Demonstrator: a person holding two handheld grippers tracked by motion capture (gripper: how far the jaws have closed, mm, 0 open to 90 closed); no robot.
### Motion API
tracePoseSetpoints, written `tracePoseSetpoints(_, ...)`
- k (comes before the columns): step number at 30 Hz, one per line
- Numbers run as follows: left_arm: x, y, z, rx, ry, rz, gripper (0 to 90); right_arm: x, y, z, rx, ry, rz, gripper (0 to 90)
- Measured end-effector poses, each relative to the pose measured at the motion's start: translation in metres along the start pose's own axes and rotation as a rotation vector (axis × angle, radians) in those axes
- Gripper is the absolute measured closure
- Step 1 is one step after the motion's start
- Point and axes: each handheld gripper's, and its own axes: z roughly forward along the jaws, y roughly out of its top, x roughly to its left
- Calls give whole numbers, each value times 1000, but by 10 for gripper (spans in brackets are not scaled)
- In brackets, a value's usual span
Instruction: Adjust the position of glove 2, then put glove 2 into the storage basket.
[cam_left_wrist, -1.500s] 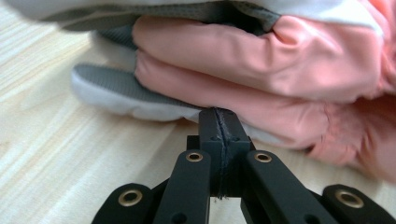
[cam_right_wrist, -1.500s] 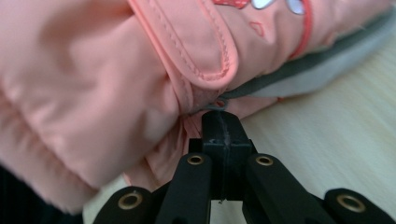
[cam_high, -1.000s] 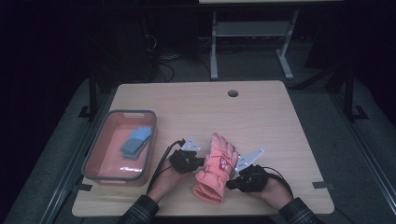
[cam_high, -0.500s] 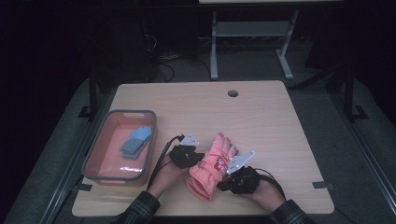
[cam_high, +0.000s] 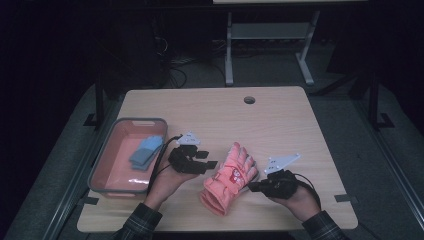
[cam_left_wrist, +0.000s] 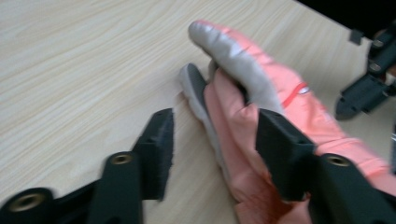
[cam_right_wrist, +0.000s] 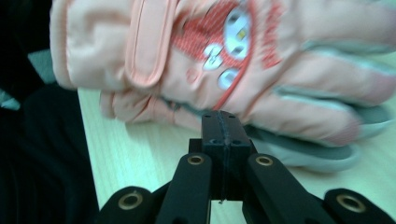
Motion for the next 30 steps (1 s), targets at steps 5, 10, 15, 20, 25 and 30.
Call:
tracePoseSetpoints(5,-6,7,-4,-4,-20,26,316,-3,8,-11,-58,-13,23,900)
tracePoseSetpoints(10,-10,11,-1,9,-40,63,223,-4,19,-9,-85,-32,15,900)
tracePoseSetpoints(15,-12,13,2,16,-45,83,191,-7,25,3,-80,-36,19,900)
tracePoseSetpoints(20,-13,15,4,15,-50,94,180,-11,25,18,-57,-53,16,900)
tracePoseSetpoints(25,-15,17,10,32,-57,100,169,-14,21,32,1,-60,22,900)
tracePoseSetpoints(30,-17,19,19,55,-68,112,152,-15,19,39,31,-69,22,900)
